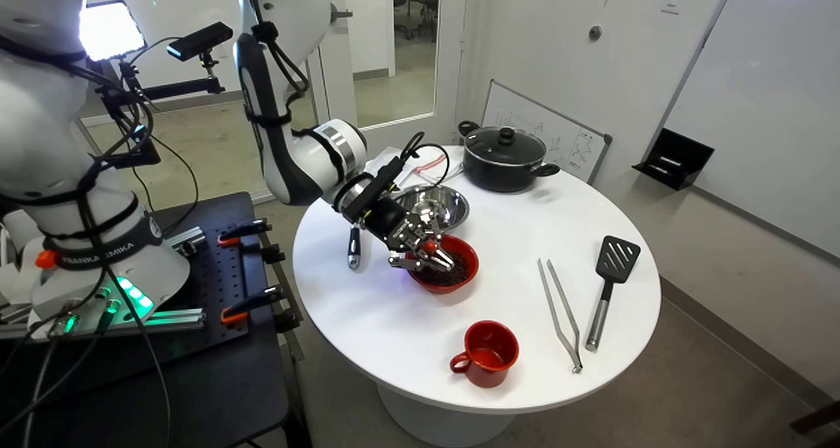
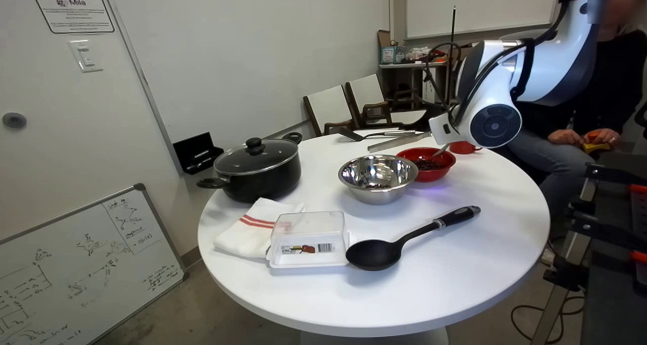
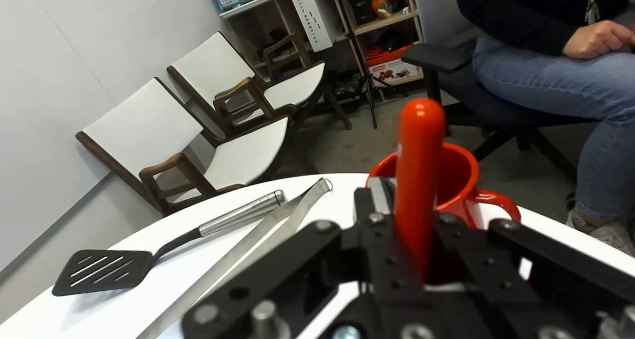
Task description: Use the spoon in the red cup to transfer beans from the red bowl to the silver bowl then put it back in the red cup
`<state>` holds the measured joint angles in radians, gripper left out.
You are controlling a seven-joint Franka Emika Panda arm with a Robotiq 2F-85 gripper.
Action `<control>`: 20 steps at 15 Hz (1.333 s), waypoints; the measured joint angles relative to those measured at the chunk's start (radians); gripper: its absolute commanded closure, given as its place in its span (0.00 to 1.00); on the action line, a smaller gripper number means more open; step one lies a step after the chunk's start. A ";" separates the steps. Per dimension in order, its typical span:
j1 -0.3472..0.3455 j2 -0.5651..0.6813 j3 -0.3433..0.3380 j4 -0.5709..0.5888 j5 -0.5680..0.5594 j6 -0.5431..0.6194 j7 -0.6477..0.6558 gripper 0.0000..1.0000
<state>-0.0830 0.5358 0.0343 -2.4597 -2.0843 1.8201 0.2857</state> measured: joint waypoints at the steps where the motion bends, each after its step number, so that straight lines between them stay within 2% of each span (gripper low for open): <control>1: 0.000 0.000 0.000 0.000 0.000 0.000 0.000 0.98; 9: 0.011 0.043 0.015 0.001 0.003 -0.006 -0.008 0.98; 14: 0.045 0.048 0.027 0.000 0.003 -0.065 -0.015 0.98; 20: 0.059 0.066 0.024 0.004 0.004 -0.154 -0.092 0.98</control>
<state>-0.0236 0.6013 0.0586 -2.4562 -2.0804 1.6659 0.1941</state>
